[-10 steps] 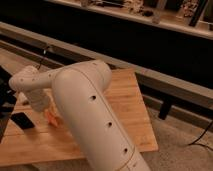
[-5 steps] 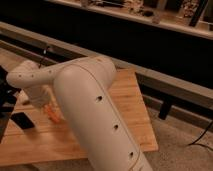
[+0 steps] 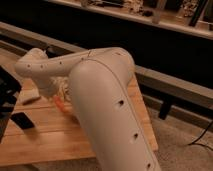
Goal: Place the pepper in the ceramic bowl
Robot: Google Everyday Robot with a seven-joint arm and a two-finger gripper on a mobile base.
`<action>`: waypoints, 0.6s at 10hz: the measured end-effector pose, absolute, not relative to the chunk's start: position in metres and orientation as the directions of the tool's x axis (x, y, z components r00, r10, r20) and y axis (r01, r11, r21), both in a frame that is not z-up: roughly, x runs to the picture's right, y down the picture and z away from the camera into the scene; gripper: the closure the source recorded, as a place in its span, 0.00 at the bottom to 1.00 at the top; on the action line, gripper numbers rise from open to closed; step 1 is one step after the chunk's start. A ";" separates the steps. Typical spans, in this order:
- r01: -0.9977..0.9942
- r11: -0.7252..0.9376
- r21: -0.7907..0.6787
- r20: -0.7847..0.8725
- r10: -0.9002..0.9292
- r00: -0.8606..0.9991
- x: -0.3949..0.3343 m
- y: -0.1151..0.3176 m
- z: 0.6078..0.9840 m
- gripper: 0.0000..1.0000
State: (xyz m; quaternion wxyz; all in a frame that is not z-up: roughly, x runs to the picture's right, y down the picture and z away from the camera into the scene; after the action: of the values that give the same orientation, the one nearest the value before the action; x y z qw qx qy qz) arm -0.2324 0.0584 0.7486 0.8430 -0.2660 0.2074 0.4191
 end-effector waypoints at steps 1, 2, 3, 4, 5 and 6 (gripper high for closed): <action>-0.824 0.501 -0.265 -0.571 0.607 0.553 -0.226 0.055 0.744 1.00; -0.829 0.497 -0.256 -0.567 0.618 0.545 -0.216 0.051 0.735 1.00; -0.828 0.499 -0.256 -0.564 0.619 0.547 -0.214 0.051 0.732 1.00; -0.823 0.504 -0.264 -0.559 0.615 0.556 -0.212 0.052 0.726 1.00; -0.808 0.515 -0.286 -0.548 0.603 0.579 -0.213 0.056 0.720 1.00; -0.800 0.522 -0.296 -0.545 0.595 0.590 -0.211 0.059 0.718 1.00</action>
State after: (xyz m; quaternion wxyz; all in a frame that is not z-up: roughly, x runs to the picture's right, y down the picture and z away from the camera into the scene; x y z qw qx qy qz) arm -0.2109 0.0586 0.7176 0.8509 -0.2666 0.1920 0.4099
